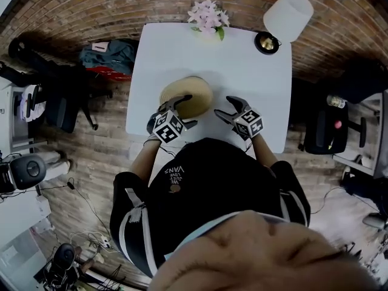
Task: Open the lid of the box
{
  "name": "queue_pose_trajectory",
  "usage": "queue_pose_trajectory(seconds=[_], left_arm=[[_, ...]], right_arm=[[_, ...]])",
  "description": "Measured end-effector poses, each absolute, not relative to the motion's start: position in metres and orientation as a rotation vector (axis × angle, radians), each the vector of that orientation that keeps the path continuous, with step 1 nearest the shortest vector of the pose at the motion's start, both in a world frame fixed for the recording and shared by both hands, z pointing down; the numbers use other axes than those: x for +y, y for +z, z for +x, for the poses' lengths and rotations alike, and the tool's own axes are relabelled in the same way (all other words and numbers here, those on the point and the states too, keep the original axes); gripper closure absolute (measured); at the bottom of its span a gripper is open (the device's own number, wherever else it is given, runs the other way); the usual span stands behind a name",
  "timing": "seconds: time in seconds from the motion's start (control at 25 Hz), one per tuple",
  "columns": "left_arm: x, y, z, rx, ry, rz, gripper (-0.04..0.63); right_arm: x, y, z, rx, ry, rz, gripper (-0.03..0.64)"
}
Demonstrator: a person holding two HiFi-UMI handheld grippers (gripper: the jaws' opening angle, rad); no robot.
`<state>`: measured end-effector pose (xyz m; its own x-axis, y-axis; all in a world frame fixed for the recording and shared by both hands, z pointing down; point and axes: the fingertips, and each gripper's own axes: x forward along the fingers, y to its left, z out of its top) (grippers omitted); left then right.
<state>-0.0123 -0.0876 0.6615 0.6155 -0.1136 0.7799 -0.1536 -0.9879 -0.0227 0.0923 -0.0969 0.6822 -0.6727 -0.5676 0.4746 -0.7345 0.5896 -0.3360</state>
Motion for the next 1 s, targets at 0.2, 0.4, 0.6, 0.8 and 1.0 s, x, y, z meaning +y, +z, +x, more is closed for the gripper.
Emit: queue_pose_trajectory(seconds=[0.2, 0.4, 0.6, 0.8, 1.0], left_arm=[[-0.089, 0.674, -0.007, -0.225, 1.48, 2.722, 0.179], [-0.088, 0.686, -0.007, -0.173, 1.606, 2.675, 0.179], [-0.087, 0.695, -0.008, -0.122, 1.68, 2.63, 0.179], [-0.09, 0.7, -0.006, -0.1, 1.735, 2.623, 0.179], [-0.091, 0.713, -0.009, -0.101, 1.806, 2.611, 0.179]], right_arm=[[-0.107, 0.687, 0.084, -2.487, 0.617, 0.941, 0.313], [-0.115, 0.695, 0.067, -2.476, 0.535, 0.834, 0.308], [-0.115, 0.702, 0.055, -2.456, 0.491, 0.748, 0.305], [-0.118, 0.705, 0.047, -2.475, 0.468, 0.717, 0.305], [-0.122, 0.71, 0.037, -2.478, 0.459, 0.67, 0.305]])
